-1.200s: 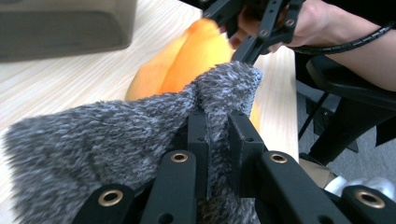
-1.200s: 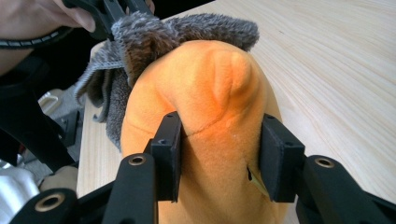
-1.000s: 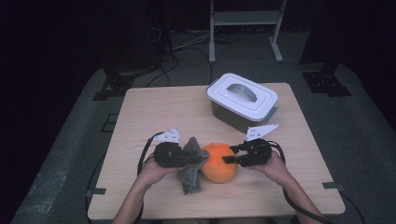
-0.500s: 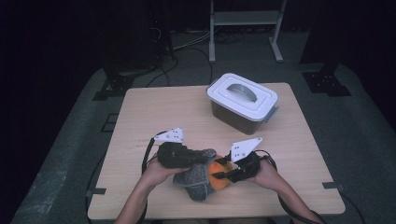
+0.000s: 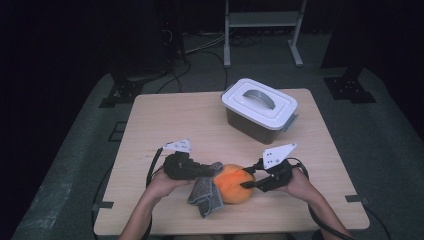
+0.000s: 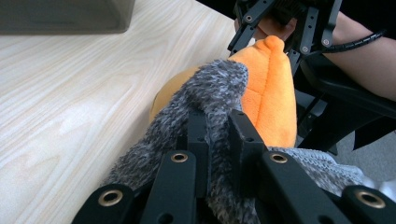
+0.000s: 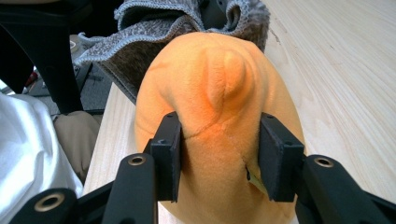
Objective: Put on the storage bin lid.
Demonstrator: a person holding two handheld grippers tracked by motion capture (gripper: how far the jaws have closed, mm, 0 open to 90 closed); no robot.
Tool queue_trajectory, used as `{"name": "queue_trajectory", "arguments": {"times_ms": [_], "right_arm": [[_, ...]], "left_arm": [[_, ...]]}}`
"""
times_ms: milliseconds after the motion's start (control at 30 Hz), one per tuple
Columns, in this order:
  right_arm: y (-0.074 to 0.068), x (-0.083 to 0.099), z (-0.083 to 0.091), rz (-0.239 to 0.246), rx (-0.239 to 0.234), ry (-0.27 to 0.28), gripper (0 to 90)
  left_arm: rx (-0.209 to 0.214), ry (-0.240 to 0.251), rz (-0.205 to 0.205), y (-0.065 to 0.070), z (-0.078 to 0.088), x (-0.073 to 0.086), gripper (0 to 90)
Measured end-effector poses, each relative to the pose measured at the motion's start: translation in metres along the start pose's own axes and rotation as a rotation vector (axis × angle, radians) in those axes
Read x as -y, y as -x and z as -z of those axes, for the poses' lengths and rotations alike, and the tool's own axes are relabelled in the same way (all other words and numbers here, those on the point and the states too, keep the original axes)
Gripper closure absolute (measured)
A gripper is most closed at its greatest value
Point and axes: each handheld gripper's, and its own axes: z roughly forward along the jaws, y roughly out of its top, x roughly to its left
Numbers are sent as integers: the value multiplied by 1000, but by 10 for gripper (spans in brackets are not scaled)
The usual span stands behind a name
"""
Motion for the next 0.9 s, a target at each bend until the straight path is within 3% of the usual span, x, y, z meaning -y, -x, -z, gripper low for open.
{"name": "queue_trajectory", "arguments": {"times_ms": [133, 267, 467, 533, 600, 667, 900], "right_arm": [[-5, -4, -4, 27, -3, -12, 542], [-13, -10, -10, 66, 2, -37, 542], [-24, -19, -25, 123, -11, -47, 538], [-26, -21, -28, 144, -15, -53, 537], [-27, -21, -28, 147, -12, -58, 540], [-26, -20, -26, 135, -11, -56, 543], [-11, -11, -14, 65, 2, -19, 547]], "left_arm": [[20, 8, 4, 2, -3, -1, 810], [29, 14, -26, 11, -5, -8, 811], [103, 46, -76, 30, -10, -22, 810], [95, 24, -102, 36, -14, -25, 810], [93, 24, -97, 34, -13, -24, 810], [60, 2, -93, 29, -13, -21, 810], [38, 21, -17, 8, -3, -5, 810]]}}
